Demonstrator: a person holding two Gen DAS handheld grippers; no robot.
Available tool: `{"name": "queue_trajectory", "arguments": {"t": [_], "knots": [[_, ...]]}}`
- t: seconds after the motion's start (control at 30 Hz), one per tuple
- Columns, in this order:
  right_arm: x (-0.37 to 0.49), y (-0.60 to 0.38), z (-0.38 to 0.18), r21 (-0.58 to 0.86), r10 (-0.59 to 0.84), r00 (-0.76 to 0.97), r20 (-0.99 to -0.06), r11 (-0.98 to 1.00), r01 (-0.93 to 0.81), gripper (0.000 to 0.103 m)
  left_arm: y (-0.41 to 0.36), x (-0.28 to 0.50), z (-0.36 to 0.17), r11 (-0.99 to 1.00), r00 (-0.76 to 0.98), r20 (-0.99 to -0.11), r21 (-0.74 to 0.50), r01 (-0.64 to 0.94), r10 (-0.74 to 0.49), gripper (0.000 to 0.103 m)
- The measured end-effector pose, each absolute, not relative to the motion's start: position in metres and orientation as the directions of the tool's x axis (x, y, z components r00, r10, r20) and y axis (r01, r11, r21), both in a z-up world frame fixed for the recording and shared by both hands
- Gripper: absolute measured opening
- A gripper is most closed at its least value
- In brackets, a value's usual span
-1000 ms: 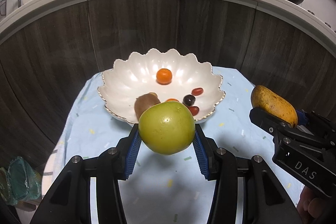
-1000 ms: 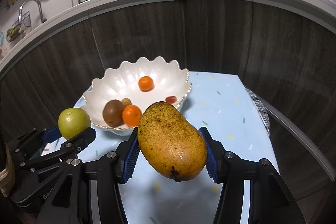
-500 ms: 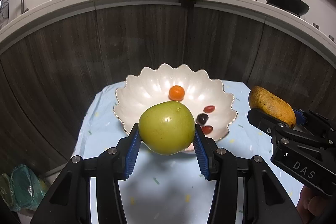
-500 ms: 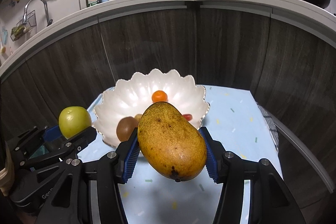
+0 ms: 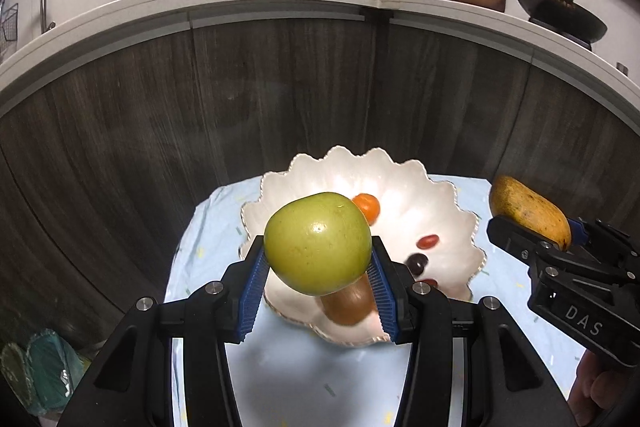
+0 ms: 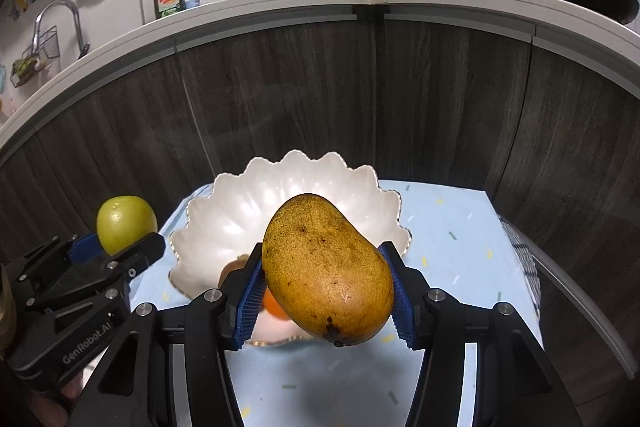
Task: Organize fruits
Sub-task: 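Carry the green apple and mango over the white bowl with both tools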
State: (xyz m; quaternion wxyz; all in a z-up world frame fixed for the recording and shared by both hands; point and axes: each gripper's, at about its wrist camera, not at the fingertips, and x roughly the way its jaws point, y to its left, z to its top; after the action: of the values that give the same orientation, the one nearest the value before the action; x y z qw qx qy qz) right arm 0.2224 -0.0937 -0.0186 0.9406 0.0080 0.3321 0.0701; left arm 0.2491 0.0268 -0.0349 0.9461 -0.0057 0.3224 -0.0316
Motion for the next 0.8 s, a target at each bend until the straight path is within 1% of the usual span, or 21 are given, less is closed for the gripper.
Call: {"name": "queue_trajectory", "arguments": {"t": [0.57,0.8], "knots": [[0.273,-0.097,-0.038,0.069,0.116,0.75,-0.651,0.993,-0.093,0.055,0.031,0.297,-0.056,0.998,0.764,-0.643,-0.004,0.064,-0.052,0.048],[0.297,-0.096,-0.044,0.059,0.101,0.741,-0.664,0.995,-0.083,0.055,0.035,0.319,-0.069,0.997,0.735,-0.675,-0.004,0.075,-0.058,0.048]]}}
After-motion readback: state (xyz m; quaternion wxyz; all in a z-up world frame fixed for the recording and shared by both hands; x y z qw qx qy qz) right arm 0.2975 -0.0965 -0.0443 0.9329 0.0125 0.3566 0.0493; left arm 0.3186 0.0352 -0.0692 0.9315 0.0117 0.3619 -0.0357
